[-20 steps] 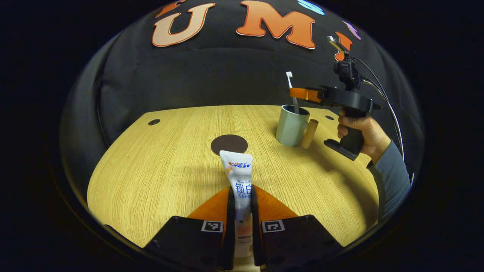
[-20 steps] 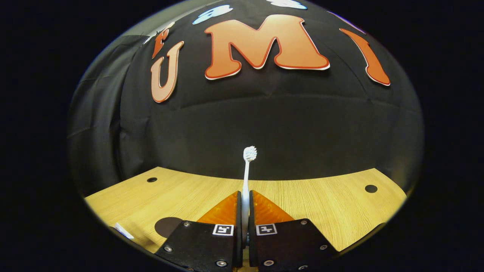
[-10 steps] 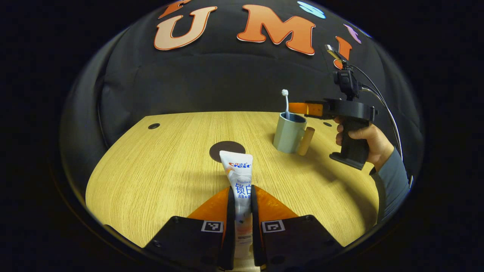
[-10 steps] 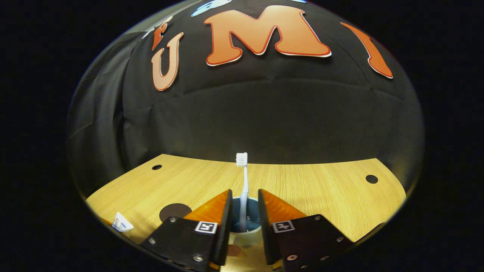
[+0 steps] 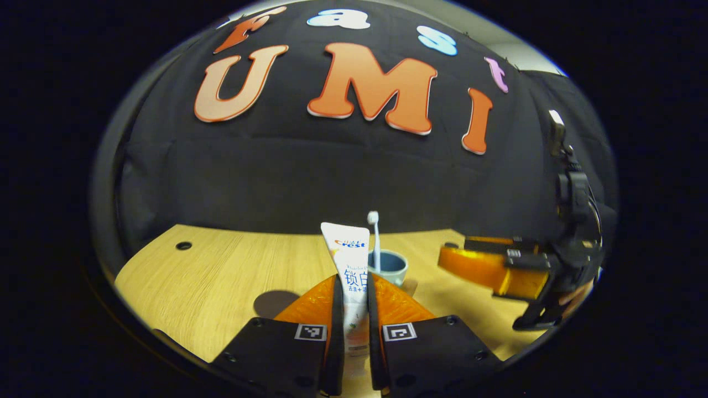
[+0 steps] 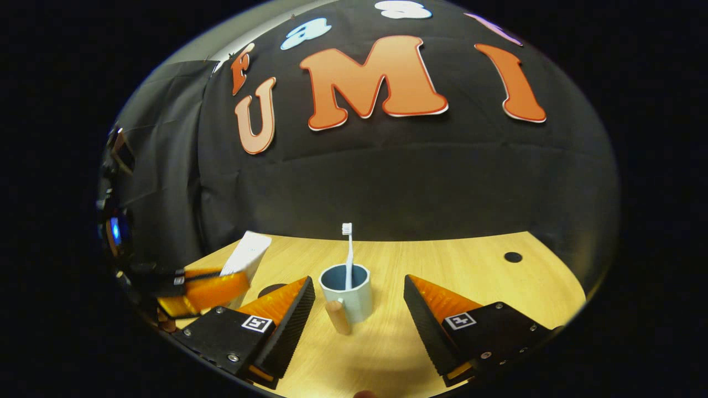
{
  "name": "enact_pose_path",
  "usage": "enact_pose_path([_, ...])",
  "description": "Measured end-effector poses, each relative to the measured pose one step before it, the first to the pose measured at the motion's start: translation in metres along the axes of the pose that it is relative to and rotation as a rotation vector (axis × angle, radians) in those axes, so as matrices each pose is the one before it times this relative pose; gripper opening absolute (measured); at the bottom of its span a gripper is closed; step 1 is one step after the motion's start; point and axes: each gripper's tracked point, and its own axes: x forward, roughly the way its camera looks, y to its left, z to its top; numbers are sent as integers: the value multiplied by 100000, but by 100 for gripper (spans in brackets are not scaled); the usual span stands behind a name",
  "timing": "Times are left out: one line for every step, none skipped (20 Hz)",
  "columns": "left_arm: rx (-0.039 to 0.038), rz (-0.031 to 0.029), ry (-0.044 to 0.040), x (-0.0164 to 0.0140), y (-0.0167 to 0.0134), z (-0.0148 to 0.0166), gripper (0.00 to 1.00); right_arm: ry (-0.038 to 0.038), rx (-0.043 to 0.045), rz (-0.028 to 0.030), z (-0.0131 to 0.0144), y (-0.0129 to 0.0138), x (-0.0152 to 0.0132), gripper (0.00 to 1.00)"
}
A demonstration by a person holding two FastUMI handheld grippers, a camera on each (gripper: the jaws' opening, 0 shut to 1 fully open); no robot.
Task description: Put the toothbrush and toothpaste on the desktop into the cup, then pick up the cup and place it on the coaster on the desktop.
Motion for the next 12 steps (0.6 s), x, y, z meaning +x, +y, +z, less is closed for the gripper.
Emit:
enact_pose_path([-263,-1685,-3990,1038,-1038,1599,23,-193,-666,-257,-430,-160,-1227,98])
enact_pose_path([-315,-1153,-1882,1118,-870,701,23,-415,-544,-938,-299,-452,-1038,98])
enact_pose_path([-742,-638,-1613,994,-659,854,23,-128,-929,-1179,-453,-558,-1075,97])
enact_pose_path([-1067,-1160,-1558,1140,-452,873,23,-417,-235,-1930,-450,-660,-797,98])
enact_pose_path([-173,-698,-1802,1087,-256,744,23,283,-360,-1132,-658,-590,-834,97])
enact_pose_path([457,-511,-1813,1655,-277,468,23,479,232,-1348,-851,-520,-608,97])
enact_pose_path([-251,-388,-2036,1213,-159,329,23,756,249,-263,-589,-407,-705,97])
enact_pose_path([-1228,-869,-1737,1093,-64,183,23,735,345,-1014,-547,-446,-438,98])
enact_pose_path([-1898,-431,-1678,1002,-22,-42,23,649,2,-271,-470,-247,-352,98])
enact_pose_path([-1249,-834,-1394,946,-62,-333,23,639,-110,-385,-1002,-123,-127,98])
enact_pose_path([-158,-200,-614,770,-3,-563,23,-107,-25,-233,-334,-256,-232,98])
enact_pose_path([152,-469,165,854,48,-825,23,52,-64,-316,-174,-114,-99,97])
